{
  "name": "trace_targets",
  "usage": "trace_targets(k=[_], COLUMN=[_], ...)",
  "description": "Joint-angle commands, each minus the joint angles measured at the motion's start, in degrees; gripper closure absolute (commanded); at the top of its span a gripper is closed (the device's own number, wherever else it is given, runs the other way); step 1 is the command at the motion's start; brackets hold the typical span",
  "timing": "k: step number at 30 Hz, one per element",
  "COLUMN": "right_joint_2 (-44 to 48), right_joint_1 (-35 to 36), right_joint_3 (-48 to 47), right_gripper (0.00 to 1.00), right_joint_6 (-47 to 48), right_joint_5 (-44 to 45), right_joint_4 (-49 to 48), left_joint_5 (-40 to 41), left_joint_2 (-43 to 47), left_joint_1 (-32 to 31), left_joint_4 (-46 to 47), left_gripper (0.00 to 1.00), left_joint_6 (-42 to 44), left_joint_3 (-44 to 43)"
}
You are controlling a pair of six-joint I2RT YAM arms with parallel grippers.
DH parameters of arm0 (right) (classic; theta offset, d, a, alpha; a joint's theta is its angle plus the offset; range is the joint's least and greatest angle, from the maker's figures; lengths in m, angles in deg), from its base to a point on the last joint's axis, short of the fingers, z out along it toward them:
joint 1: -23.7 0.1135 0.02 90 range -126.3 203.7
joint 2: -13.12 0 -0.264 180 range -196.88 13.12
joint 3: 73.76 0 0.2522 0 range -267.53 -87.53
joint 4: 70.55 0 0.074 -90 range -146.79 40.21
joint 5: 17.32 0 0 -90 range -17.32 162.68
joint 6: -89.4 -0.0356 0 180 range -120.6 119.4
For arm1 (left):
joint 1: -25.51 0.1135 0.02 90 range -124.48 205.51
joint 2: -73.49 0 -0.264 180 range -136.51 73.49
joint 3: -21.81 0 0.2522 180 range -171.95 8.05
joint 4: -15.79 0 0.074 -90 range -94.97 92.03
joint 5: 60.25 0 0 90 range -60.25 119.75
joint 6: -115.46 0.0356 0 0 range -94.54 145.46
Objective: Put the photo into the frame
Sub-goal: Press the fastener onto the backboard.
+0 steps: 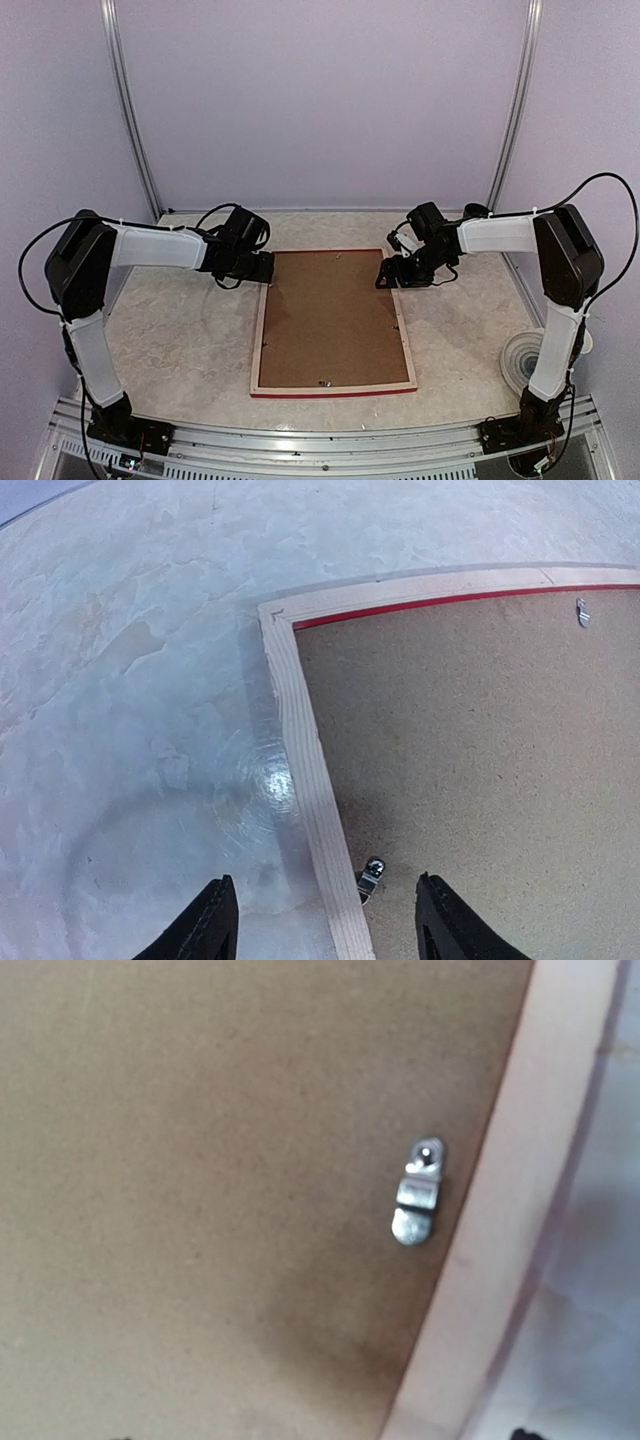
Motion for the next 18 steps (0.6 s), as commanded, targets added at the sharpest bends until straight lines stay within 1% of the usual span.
trace_targets(k=[1,4,10,18], right_joint_2=[-0.5,-0.5,-0.7,-0.9], right_joint_1=[-0.3,-0.3,-0.3,-0.3], right_joint_3=[0.6,0.5,0.8,0.6], right_gripper=[0.2,0.19,0.19,0.2], right_joint_6=[0.2,0.3,0.3,0.3], right_joint_5=[-0.4,-0.6,-1.0,-1.3], right_joint_4=[-0.3,-0.4,-0.5,-0.4], left_joint_5=[-4.8,-6.9,-10.3,-11.2], left_joint_2=[-2.0,-4.7,-6.2,-8.5], left_joint_1=[0.3,1.0,2.9,3.3], left_joint_4=[-1.0,-3.7,-4.5,-6.3], left_gripper=[0.39,0.38,0.38,0.39], left_joint_6=[2.2,3.2,4.3,6.3], left_joint_3=[-2.1,-3.9,-4.6,-6.6])
